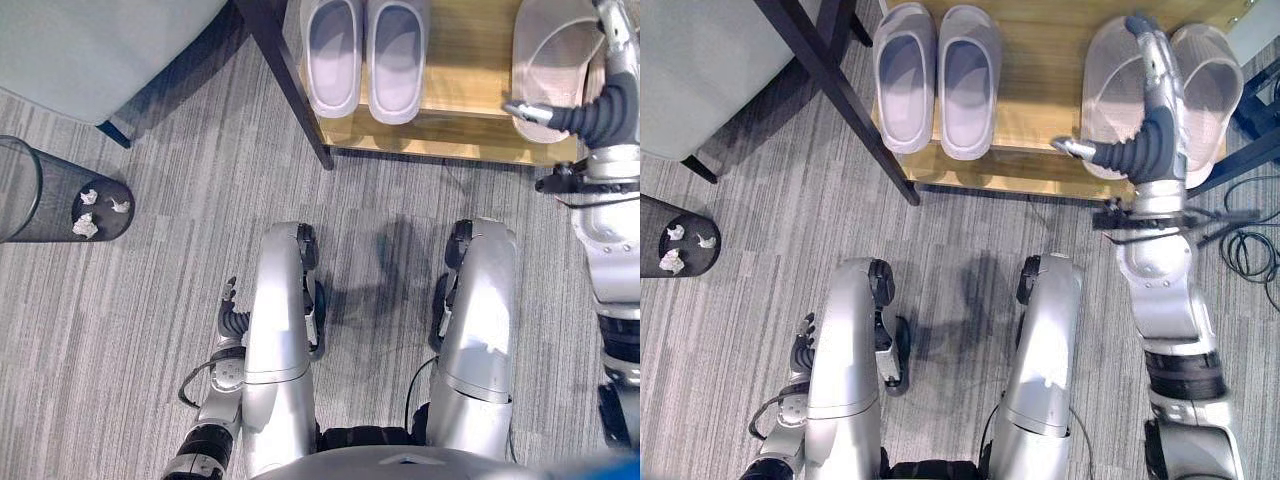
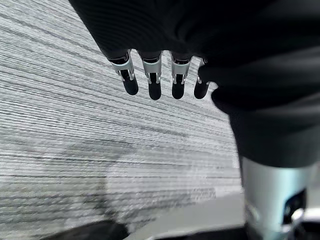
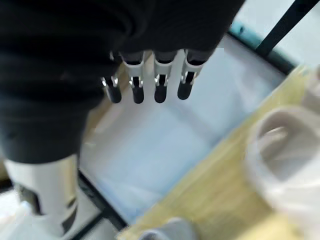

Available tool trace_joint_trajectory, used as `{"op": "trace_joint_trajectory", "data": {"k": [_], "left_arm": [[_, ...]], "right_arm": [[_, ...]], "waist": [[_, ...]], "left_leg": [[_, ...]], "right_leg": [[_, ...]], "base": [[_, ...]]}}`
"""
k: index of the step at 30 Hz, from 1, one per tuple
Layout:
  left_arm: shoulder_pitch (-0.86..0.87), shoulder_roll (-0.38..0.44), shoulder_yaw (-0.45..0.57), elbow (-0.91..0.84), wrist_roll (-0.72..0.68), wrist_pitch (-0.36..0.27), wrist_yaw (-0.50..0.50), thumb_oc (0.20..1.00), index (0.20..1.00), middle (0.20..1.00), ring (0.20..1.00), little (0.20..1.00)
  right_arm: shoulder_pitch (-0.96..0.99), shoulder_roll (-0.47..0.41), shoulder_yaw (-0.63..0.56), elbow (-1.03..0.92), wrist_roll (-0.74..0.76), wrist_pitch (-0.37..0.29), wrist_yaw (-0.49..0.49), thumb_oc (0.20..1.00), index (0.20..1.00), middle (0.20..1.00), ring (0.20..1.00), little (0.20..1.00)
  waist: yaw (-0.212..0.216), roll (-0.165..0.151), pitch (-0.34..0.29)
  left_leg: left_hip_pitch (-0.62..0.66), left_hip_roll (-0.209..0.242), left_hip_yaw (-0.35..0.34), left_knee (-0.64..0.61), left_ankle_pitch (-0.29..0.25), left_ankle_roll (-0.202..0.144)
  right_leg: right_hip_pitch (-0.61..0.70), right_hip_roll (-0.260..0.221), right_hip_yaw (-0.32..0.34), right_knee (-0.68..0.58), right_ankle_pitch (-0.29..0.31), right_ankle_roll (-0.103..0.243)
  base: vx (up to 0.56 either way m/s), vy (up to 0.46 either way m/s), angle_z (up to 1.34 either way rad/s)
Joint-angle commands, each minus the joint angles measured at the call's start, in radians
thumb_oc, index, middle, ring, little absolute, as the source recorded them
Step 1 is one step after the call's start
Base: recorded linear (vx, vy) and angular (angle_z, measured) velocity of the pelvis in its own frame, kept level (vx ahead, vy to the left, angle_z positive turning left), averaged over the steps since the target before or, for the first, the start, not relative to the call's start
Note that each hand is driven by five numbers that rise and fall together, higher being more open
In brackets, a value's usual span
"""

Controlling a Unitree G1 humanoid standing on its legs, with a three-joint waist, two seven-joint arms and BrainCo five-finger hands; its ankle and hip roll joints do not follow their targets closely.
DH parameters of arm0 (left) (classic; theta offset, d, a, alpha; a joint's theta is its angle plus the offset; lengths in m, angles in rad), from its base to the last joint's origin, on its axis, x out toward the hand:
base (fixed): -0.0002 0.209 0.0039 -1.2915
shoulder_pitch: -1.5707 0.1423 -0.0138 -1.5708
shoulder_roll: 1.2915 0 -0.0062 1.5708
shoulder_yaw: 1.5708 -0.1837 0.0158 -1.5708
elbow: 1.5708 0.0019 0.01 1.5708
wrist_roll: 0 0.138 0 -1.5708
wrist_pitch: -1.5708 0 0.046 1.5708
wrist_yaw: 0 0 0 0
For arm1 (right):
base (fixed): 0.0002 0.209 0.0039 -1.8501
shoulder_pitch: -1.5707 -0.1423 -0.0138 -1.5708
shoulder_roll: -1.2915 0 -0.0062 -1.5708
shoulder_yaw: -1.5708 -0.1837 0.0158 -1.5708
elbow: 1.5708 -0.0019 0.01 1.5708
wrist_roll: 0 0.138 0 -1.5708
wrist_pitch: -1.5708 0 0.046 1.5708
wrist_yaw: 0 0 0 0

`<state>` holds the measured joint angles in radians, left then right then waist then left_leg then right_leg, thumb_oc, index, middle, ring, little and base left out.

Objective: Arrange the slippers neatly on the shoe rack.

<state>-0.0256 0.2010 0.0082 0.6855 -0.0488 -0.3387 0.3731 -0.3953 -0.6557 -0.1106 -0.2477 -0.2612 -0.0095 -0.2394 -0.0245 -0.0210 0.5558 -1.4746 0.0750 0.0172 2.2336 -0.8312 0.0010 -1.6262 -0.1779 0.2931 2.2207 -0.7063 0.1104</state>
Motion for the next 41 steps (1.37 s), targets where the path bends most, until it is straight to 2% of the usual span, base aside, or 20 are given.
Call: {"op": "trace_joint_trajectory", "data": {"k": [1, 7, 8, 10, 11, 12, 13, 14, 15, 17, 19, 21, 22, 24, 26, 28, 32, 35, 39, 41], "left_arm": [[-0.024, -0.051, -0.036, -0.004, 0.004, -0.03, 0.022, 1.0, 1.0, 1.0, 1.0, 1.0], [-0.162, 0.0, -0.002, -0.041, 0.004, -0.047, 0.018, 1.0, 1.0, 1.0, 1.0, 1.0], [-0.166, 0.003, -0.002, -0.041, 0.004, -0.049, 0.016, 1.0, 1.0, 1.0, 1.0, 1.0], [-0.142, 0.01, -0.012, -0.026, -0.01, -0.052, -0.006, 1.0, 1.0, 1.0, 1.0, 1.0], [-0.141, 0.01, -0.012, -0.026, -0.01, -0.052, -0.006, 1.0, 1.0, 1.0, 1.0, 1.0], [-0.118, 0.0, -0.002, 0.005, -0.054, -0.06, -0.041, 1.0, 1.0, 1.0, 1.0, 1.0], [-0.107, -0.003, -0.002, 0.021, -0.071, -0.058, -0.053, 1.0, 1.0, 1.0, 1.0, 1.0], [-0.107, -0.003, -0.002, 0.021, -0.071, -0.058, -0.053, 1.0, 1.0, 1.0, 1.0, 1.0], [-0.089, 0.004, -0.004, 0.09, -0.094, -0.061, -0.08, 1.0, 1.0, 1.0, 1.0, 1.0], [-0.046, 0.022, -0.036, 0.18, -0.071, -0.048, -0.087, 1.0, 1.0, 1.0, 1.0, 1.0], [0.0, 0.011, -0.03, 0.225, -0.072, -0.026, -0.089, 1.0, 1.0, 1.0, 1.0, 1.0], [0.008, 0.0, -0.023, 0.266, -0.078, -0.024, -0.09, 1.0, 1.0, 1.0, 1.0, 1.0], [0.021, -0.02, 0.013, 0.331, -0.108, -0.019, -0.108, 1.0, 1.0, 1.0, 1.0, 1.0], [0.034, -0.048, 0.046, 0.463, -0.117, -0.005, -0.113, 1.0, 1.0, 1.0, 1.0, 1.0], [0.048, -0.067, 0.068, 0.525, -0.119, 0.015, -0.115, 1.0, 1.0, 1.0, 1.0, 1.0], [0.086, -0.103, 0.049, 0.589, -0.06, 0.053, -0.092, 1.0, 1.0, 1.0, 1.0, 1.0], [0.117, -0.142, 0.02, 0.631, -0.018, 0.076, -0.06, 1.0, 1.0, 1.0, 1.0, 1.0], [0.108, -0.156, 0.006, 0.685, 0.011, 0.124, -0.053, 1.0, 1.0, 1.0, 1.0, 1.0], [0.085, -0.172, -0.017, 0.765, 0.036, 0.184, -0.049, 1.0, 1.0, 1.0, 1.0, 1.0], [0.079, -0.178, -0.023, 0.779, 0.037, 0.208, -0.077, 1.0, 1.0, 1.0, 1.0, 1.0]], "right_arm": [[-0.015, -0.018, -0.052, -0.077, -0.005, -0.051, -0.021, 1.0, 1.0, 1.0, 1.0, 1.0], [0.205, -0.03, -0.082, -0.076, -0.005, -0.074, -0.018, 1.0, 1.0, 1.0, 1.0, 1.0], [0.247, -0.034, -0.081, -0.057, -0.005, -0.086, -0.021, 1.0, 1.0, 1.0, 1.0, 1.0], [0.449, -0.015, -0.057, 0.15, -0.005, -0.165, -0.128, 1.0, 1.0, 1.0, 1.0, 1.0], [0.45, -0.015, -0.057, 0.151, -0.005, -0.166, -0.129, 1.0, 1.0, 1.0, 1.0, 1.0], [0.507, 0.031, -0.045, 0.296, 0.001, -0.197, -0.203, 1.0, 1.0, 1.0, 1.0, 1.0], [0.525, 0.053, -0.04, 0.361, 0.008, -0.208, -0.235, 1.0, 1.0, 1.0, 1.0, 1.0], [0.525, 0.054, -0.04, 0.363, 0.008, -0.209, -0.236, 1.0, 1.0, 1.0, 1.0, 1.0], [0.535, 0.115, -0.038, 0.51, 0.032, -0.23, -0.289, 1.0, 1.0, 1.0, 1.0, 1.0], [0.546, 0.197, -0.078, 0.628, 0.104, -0.231, -0.281, 1.0, 1.0, 1.0, 1.0, 1.0], [0.543, 0.233, -0.076, 0.754, 0.128, -0.226, -0.278, 1.0, 1.0, 1.0, 1.0, 1.0], [0.537, 0.257, -0.066, 0.819, 0.137, -0.224, -0.273, 1.0, 1.0, 1.0, 1.0, 1.0], [0.547, 0.303, -0.058, 0.915, 0.154, -0.229, -0.262, 1.0, 1.0, 1.0, 1.0, 1.0], [0.53, 0.391, -0.03, 1.113, 0.178, -0.229, -0.226, 1.0, 1.0, 1.0, 1.0, 1.0], [0.52, 0.422, -0.006, 1.26, 0.187, -0.226, -0.196, 1.0, 1.0, 1.0, 1.0, 1.0], [0.518, 0.451, -0.014, 1.456, 0.239, -0.193, -0.116, 1.0, 1.0, 1.0, 1.0, 1.0], [0.52, 0.467, 0.005, 1.604, 0.287, -0.117, 0.002, 1.0, 1.0, 1.0, 1.0, 1.0], [0.51, 0.477, 0.001, 1.653, 0.312, -0.076, 0.081, 1.0, 1.0, 1.0, 1.0, 1.0], [0.492, 0.475, 0.012, 1.71, 0.303, -0.045, 0.113, 1.0, 1.0, 1.0, 1.0, 1.0], [0.493, 0.482, 0.015, 1.72, 0.301, -0.041, 0.119, 1.0, 1.0, 1.0, 1.0, 1.0]], "waist": [[0.02, -0.008, -0.036], [-0.015, 0.007, -0.041], [-0.018, 0.011, -0.067], [-0.03, 0.033, -0.245], [-0.03, 0.033, -0.246], [-0.027, 0.043, -0.334], [-0.024, 0.05, -0.372], [-0.024, 0.05, -0.373], [-0.017, 0.046, -0.415], [-0.012, 0.033, -0.454], [-0.01, 0.025, -0.482], [-0.011, 0.02, -0.489], [-0.008, 0.008, -0.518], [-0.005, -0.007, -0.554], [0.003, -0.017, -0.576], [0.013, -0.014, -0.615], [0.018, -0.007, -0.659], [0.018, -0.002, -0.688], [0.018, 0.009, -0.747], [0.017, 0.012, -0.762]], "left_leg": [[-0.095, 0.021, -0.082, 0.03, -0.029, 0.087], [-0.095, 0.029, -0.104, -0.037, 0.011, 0.072], [-0.095, 0.032, -0.097, -0.074, 0.019, 0.074], [-0.095, 0.053, -0.092, -0.303, 0.09, 0.076], [-0.095, 0.054, -0.092, -0.304, 0.092, 0.076], [-0.095, 0.059, -0.102, -0.4, 0.136, 0.072], [-0.094, 0.061, -0.11, -0.446, 0.155, 0.071], [-0.094, 0.062, -0.11, -0.448, 0.157, 0.071], [-0.006, 0.073, -0.1, -0.57, 0.191, 0.062], [0.184, 0.074, -0.071, -0.766, 0.24, 0.067], [0.346, 0.05, -0.059, -0.937, 0.291, 0.07], [0.414, 0.044, -0.051, -1.004, 0.31, 0.068], [0.509, 0.037, -0.04, -1.148, 0.396, 0.055], [0.676, 0.03, -0.03, -1.3, 0.443, 0.045], [0.795, 0.007, -0.032, -1.423, 0.482, 0.044], [0.986, -0.026, -0.034, -1.625, 0.54, 0.042], [1.187, -0.031, -0.025, -1.892, 0.632, 0.022], [1.292, -0.026, -0.007, -2.041, 0.692, 0.006], [1.406, 0.003, -0.011, -2.246, 0.803, -0.019], [1.431, 0.011, -0.01, -2.292, 0.83, -0.028]], "right_leg": [[0.074, 0.011, 0.152, -0.042, 0.22, -0.054], [0.1, -0.004, 0.104, -0.121, 0.221, -0.052], [0.1, -0.016, 0.086, -0.161, 0.223, -0.054], [0.119, -0.057, -0.026, -0.4, 0.234, -0.055], [0.119, -0.057, -0.026, -0.402, 0.235, -0.056], [0.139, -0.073, -0.089, -0.522, 0.244, -0.062], [0.152, -0.078, -0.127, -0.575, 0.25, -0.065], [0.152, -0.078, -0.129, -0.577, 0.253, -0.067], [0.246, -0.082, -0.193, -0.704, 0.269, -0.073], [0.435, -0.071, -0.246, -0.922, 0.321, -0.073], [0.597, -0.064, -0.273, -1.109, 0.367, -0.061], [0.658, -0.06, -0.285, -1.176, 0.39, -0.059], [0.763, -0.058, -0.317, -1.327, 0.464, -0.063], [0.939, -0.054, -0.344, -1.495, 0.516, -0.061], [1.053, -0.046, -0.358, -1.6, 0.552, -0.058], [1.208, -0.033, -0.35, -1.744, 0.611, -0.043], [1.35, -0.014, -0.338, -1.933, 0.68, -0.037], [1.432, -0.009, -0.334, -2.058, 0.716, -0.025], [1.543, -0.012, -0.336, -2.237, 0.768, -0.001], [1.57, -0.007, -0.34, -2.277, 0.777, 0.003]], "base": [[-0.01, -0.005, -0.05], [-0.01, -0.011, -0.05], [0.01, 0.058, -0.22], [0.04, 0.057, -0.28], [0.06, 0.014, -0.1], [0.0, 0.0, 0.0], [0.03, 0.016, 0.08], [-0.03, -0.06, 0.1], [-0.06, -0.11, 0.07], [-0.07, -0.144, 0.08], [-0.02, -0.091, -0.09], [0.06, -0.093, 0.03], [0.13, -0.172, 0.49], [0.26, -0.192, 0.46], [0.29, -0.122, 0.14], [0.31, -0.075, -0.09], [0.16, -0.018, -0.07], [0.12, -0.011, -0.22], [0.11, -0.025, -0.15], [0.08, -0.031, -0.13]]}}
